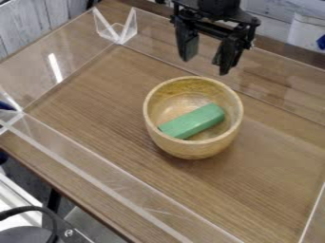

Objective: Remove the green block from inside the brown bowl and put it on the table

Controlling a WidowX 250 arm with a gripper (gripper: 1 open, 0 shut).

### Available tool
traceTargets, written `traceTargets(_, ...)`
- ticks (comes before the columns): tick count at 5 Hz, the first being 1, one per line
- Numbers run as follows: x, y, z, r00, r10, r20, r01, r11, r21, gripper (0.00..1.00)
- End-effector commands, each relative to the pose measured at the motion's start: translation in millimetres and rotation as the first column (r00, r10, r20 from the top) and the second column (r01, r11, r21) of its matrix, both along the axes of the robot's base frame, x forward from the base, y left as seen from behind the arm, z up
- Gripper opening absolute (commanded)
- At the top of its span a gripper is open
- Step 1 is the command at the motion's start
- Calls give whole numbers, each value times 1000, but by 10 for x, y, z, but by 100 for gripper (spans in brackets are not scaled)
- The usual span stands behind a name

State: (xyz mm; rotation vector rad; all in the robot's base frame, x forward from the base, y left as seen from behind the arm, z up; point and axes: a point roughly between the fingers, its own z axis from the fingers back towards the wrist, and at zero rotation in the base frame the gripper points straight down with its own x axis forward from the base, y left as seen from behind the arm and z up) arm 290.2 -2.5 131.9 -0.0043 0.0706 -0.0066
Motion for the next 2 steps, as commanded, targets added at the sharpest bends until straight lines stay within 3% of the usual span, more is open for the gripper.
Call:
traceTargets(1, -72, 34, -110, 999, -17, -28, 17, 1000, 7, 100)
traceTargets(2, -183, 97, -277, 997, -39, -65, 40, 999, 13, 100)
